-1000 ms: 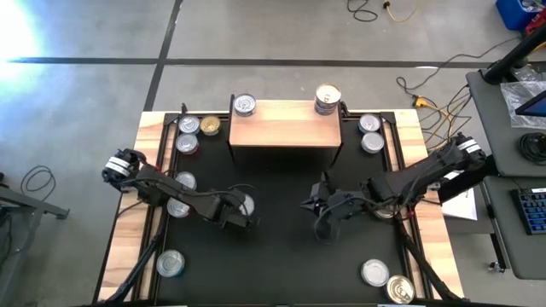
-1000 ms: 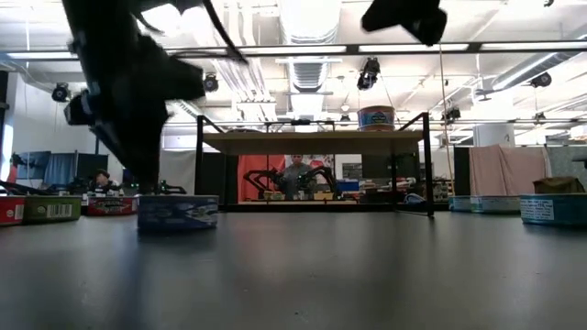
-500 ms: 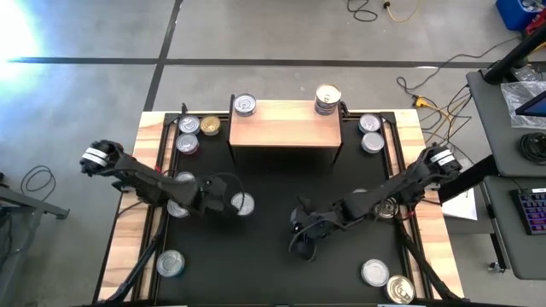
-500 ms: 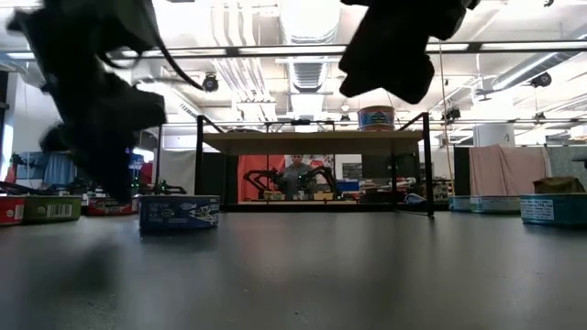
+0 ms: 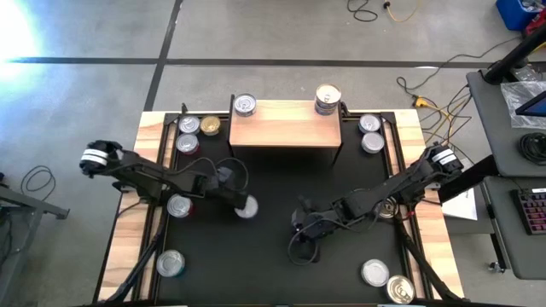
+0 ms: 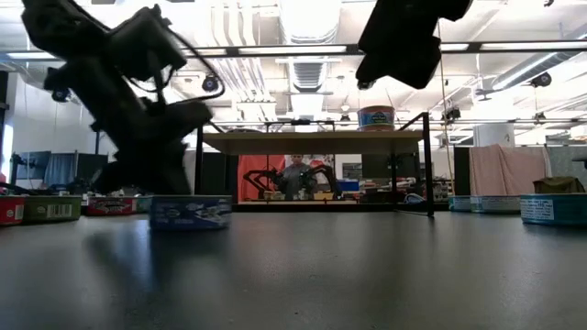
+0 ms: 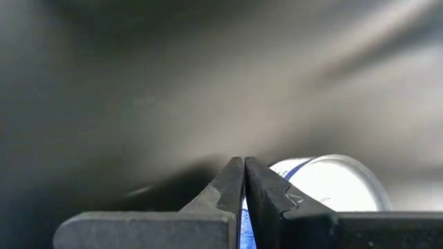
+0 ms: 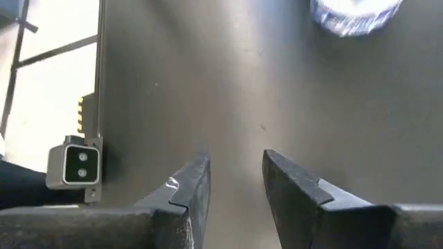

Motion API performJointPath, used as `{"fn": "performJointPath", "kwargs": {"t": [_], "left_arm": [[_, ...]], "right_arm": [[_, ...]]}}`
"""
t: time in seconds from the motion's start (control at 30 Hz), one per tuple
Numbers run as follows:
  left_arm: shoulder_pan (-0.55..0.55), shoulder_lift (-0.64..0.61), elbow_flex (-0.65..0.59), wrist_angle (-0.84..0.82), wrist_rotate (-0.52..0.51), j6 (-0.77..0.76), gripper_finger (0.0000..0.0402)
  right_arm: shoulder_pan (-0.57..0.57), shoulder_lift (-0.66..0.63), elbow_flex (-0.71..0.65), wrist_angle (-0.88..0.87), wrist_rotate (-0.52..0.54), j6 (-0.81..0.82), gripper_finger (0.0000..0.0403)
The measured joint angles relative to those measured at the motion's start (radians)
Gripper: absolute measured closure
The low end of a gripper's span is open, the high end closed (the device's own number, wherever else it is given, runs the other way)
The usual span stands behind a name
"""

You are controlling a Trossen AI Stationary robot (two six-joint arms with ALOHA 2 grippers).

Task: Stack canned seafood by type on shelf
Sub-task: Stack the blue tuna can on top of the blue tuna can

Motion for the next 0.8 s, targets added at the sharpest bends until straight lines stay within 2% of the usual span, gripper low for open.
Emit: {"fn": "performJointPath", "kwargs": {"t": [0.1,0.23,0.33,0.43,0.57,0.63,0.7,0.8], "left_arm": [[-0.025,0.088,0.061,0.070,-0.001,0.019,0.0401],[-0.071,0.220,0.180,0.188,0.011,0.103,0.0401],[-0.110,0.286,0.305,0.174,0.016,0.171,0.0401],[-0.154,0.309,0.433,0.001,-0.025,0.183,0.0401],[-0.232,0.301,0.569,-0.378,-0.172,0.151,0.0401],[-0.272,0.295,0.601,-0.564,-0.224,0.090,0.0401],[-0.304,0.289,0.610,-0.697,-0.234,0.017,0.0401],[-0.341,0.285,0.587,-0.774,-0.223,-0.072,0.0401]], "right_arm": [[-0.002,-0.001,-0.002,-0.009,-0.001,-0.041,0.0270],[-0.002,0.004,-0.005,-0.005,-0.001,-0.217,0.0237],[-0.002,0.018,-0.008,-0.004,0.000,-0.324,0.0200],[-0.002,0.033,-0.007,-0.002,0.014,-0.401,0.0157],[-0.002,0.053,-0.005,-0.002,0.100,-0.439,0.0094],[-0.002,0.065,-0.005,0.008,0.173,-0.423,0.0063],[-0.003,0.080,-0.005,0.004,0.271,-0.392,0.0038],[-0.022,0.103,-0.005,0.016,0.308,-0.330,0.0017]]}}
